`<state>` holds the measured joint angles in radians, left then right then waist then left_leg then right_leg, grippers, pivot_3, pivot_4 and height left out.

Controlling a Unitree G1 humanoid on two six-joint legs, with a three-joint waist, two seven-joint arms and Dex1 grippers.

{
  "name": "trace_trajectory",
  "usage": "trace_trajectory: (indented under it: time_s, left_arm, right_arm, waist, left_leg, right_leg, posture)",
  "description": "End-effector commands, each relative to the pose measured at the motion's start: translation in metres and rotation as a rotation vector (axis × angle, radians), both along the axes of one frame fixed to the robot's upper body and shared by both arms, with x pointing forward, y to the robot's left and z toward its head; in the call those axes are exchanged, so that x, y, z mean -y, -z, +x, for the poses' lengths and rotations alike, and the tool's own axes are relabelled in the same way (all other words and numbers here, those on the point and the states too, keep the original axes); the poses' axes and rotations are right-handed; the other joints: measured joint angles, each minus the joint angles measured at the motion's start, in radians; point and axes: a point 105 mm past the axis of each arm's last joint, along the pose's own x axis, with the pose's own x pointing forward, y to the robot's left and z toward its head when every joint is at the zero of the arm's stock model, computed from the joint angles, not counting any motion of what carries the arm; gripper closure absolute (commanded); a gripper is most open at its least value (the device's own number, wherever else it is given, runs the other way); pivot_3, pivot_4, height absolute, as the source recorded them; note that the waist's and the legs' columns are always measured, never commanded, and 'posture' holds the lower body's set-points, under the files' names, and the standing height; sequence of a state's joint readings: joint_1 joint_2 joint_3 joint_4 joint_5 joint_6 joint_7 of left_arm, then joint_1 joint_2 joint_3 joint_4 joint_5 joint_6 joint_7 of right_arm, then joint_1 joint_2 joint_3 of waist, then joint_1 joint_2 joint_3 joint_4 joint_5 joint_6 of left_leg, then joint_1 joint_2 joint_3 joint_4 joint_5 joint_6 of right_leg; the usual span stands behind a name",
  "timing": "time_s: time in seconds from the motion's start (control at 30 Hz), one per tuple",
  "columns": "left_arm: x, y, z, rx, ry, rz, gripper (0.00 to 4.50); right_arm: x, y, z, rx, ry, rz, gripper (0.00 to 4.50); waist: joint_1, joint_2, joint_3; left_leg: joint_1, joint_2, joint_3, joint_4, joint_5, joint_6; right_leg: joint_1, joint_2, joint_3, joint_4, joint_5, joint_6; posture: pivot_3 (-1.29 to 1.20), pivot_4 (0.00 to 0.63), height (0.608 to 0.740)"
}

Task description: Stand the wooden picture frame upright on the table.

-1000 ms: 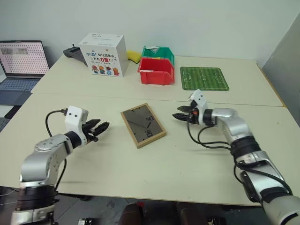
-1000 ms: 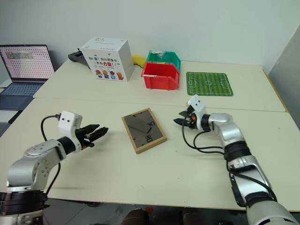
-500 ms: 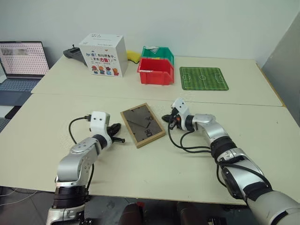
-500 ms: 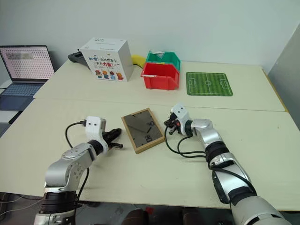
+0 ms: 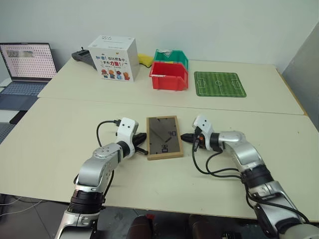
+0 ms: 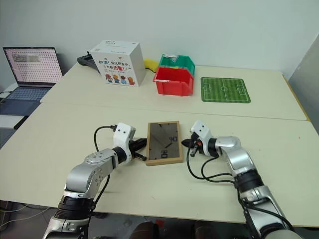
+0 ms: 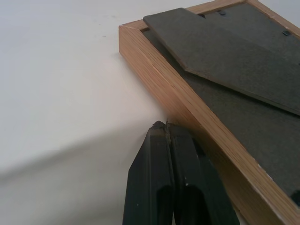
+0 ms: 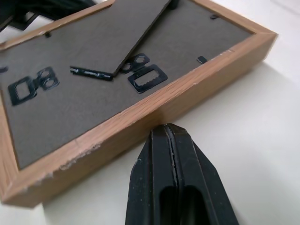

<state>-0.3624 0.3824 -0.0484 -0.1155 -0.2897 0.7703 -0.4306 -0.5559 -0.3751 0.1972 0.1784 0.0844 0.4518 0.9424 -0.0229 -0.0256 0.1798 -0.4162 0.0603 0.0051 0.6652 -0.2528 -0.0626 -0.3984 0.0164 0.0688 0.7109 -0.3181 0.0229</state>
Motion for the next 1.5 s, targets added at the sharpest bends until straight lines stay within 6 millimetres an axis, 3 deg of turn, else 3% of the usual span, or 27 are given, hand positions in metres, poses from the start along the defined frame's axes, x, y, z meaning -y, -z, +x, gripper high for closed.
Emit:
trace_trajectory:
  time_s: [0.03,0.17,0.27,0.4,0.47,0.57,0.77,0.9,1.07,1.23,1.5]
  left_arm:
    - [0.045,0.004,-0.025,-0.046,0.247,-0.002,4.49]
    - [0.05,0.004,-0.03,-0.06,0.3,0.005,4.49]
    - [0.048,0.005,-0.03,-0.071,0.308,0.018,4.49]
    - [0.018,0.005,-0.028,-0.088,0.256,0.069,4.49]
    - [0.002,0.0,-0.033,-0.118,0.253,0.052,4.49]
    - [-0.013,-0.015,-0.049,-0.209,0.284,-0.081,4.12]
    - [-0.018,-0.045,-0.069,-0.474,0.324,-0.51,2.89]
    - [-0.021,-0.035,-0.082,-0.639,0.349,-0.607,2.14]
    - [-0.017,-0.013,-0.084,-0.737,0.309,-0.624,0.95]
    - [-0.007,-0.005,-0.078,-0.765,0.311,-0.666,0.04]
    - [0.024,0.016,-0.069,-0.78,0.326,-0.685,0.04]
  right_arm:
    - [-0.005,-0.018,-0.017,0.03,-0.045,0.032,4.5]
    - [0.011,-0.016,-0.029,0.001,-0.001,0.027,4.5]
    - [0.031,-0.012,-0.022,0.015,0.091,-0.025,4.5]
    - [0.06,-0.014,-0.012,0.056,0.178,-0.09,4.5]
    - [0.063,-0.017,-0.01,0.064,0.195,-0.086,4.5]
    - [0.061,-0.017,-0.008,0.072,0.197,-0.077,4.5]
    - [0.049,-0.015,-0.006,0.081,0.179,-0.053,4.5]
    - [0.04,-0.014,-0.009,0.081,0.156,-0.043,4.5]
    - [0.033,-0.011,-0.015,0.071,0.136,-0.041,4.5]
    - [0.024,-0.004,-0.021,0.056,0.119,-0.046,4.5]
    - [-0.002,-0.002,-0.018,0.059,0.086,-0.023,4.5]
  waist:
    - [-0.001,0.0,0.0]
    - [-0.001,0.0,0.0]
    - [-0.003,0.0,0.0]
    - [-0.003,0.0,0.0]
    - [-0.006,0.0,0.0]
    - [-0.025,0.0,0.0]
    - [-0.026,0.0,0.0]
    - [-0.027,0.0,0.0]
    - [-0.026,0.0,0.0]
    - [-0.026,0.0,0.0]
    - [-0.02,0.001,-0.001]
  left_leg:
    - [0.0,-0.001,0.0,0.0,0.0,0.0]
    - [0.0,-0.002,-0.001,0.0,0.0,0.0]
    - [0.001,-0.003,0.0,0.0,0.0,0.001]
    - [0.001,-0.004,-0.001,0.0,0.0,0.001]
    - [0.001,-0.004,-0.001,0.0,0.0,0.001]
    - [0.002,0.0,-0.001,-0.001,0.0,0.001]
    - [0.001,0.0,-0.002,-0.001,0.0,0.001]
    - [0.001,0.0,-0.003,0.0,0.0,0.001]
    - [0.002,0.0,-0.003,-0.001,0.001,0.001]
    - [0.002,0.0,-0.003,0.0,0.001,0.001]
    - [0.008,-0.001,-0.001,-0.001,0.001,0.0]
  right_leg:
    - [0.0,0.0,0.0,0.0,0.0,0.0]
    - [0.0,0.001,0.0,0.0,0.0,0.0]
    - [0.001,0.001,0.0,0.0,0.0,0.0]
    - [0.002,0.001,0.0,-0.001,0.0,0.001]
    - [0.002,0.001,0.0,-0.002,0.0,0.001]
    - [0.002,0.002,0.001,-0.001,0.0,0.0]
    - [0.001,0.006,-0.001,0.001,-0.001,0.0]
    - [0.001,0.006,-0.002,0.0,-0.001,0.0]
    - [0.001,0.005,-0.001,0.001,-0.001,0.0]
    - [0.001,0.005,0.0,0.002,-0.001,0.0]
    - [0.007,0.004,0.0,0.001,-0.001,0.0]
  posture:
    - [0.0,0.15,0.74]
    - [0.0,0.15,0.74]
    - [0.0,0.15,0.74]
    - [0.0,0.15,0.74]
    - [0.0,0.15,0.74]
    - [0.0,0.15,0.74]
    - [0.0,0.15,0.74]
    - [0.0,0.15,0.74]
    - [0.0,0.15,0.74]
    - [0.0,0.15,0.74]
    - [0.0,0.15,0.74]
